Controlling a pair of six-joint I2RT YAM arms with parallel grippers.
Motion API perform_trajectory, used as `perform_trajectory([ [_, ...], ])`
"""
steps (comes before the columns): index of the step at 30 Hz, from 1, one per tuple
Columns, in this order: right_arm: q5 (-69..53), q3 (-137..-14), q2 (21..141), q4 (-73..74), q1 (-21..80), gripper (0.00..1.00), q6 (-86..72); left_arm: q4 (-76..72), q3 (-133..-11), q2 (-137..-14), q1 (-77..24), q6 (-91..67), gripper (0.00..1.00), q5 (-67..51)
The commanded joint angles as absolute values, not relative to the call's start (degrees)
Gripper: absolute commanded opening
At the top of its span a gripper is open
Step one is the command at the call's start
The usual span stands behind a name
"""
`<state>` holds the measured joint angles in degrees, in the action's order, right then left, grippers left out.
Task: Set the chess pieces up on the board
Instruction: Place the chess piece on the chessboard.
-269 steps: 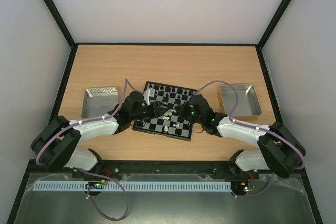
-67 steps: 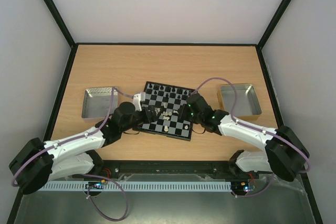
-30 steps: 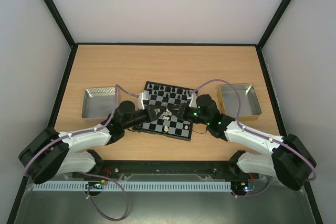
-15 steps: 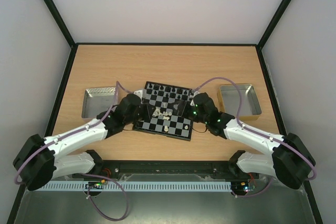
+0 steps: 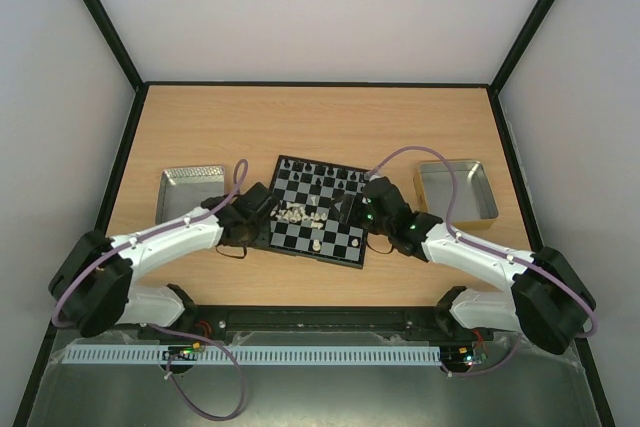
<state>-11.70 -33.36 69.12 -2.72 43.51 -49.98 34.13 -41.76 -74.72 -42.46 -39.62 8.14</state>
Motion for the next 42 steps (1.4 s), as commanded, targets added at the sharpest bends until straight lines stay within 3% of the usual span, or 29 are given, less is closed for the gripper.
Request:
perform_trajectory([
  [1,-9.66,-33.85,68.01,-1.32,43.50,0.51,-48.17,36.55,-43.15,-76.95,-41.92,-38.91,0.06,7.13],
  [21,-9.85,-32.35,68.30,-2.75,43.48,0.51,-48.63,30.58,-42.24,-80.93,-41.92,-37.09,0.08,4.69],
  [24,-10.01,-32.06,68.25,-3.14,43.51,0.51,-48.92,30.48,-41.94,-81.11,-41.98,-37.38,0.15,5.00],
  [31,-11.13,-32.19,68.29,-4.28,43.51,0.52,-48.45,32.09,-42.84,-79.43,-41.99,-38.28,0.43,5.18],
  [42,-14.29,-35.53,71.90,-0.09,43.65,0.50,-42.83,29.61,-42.36,-66.99,-42.01,-44.26,0.53,10.59],
])
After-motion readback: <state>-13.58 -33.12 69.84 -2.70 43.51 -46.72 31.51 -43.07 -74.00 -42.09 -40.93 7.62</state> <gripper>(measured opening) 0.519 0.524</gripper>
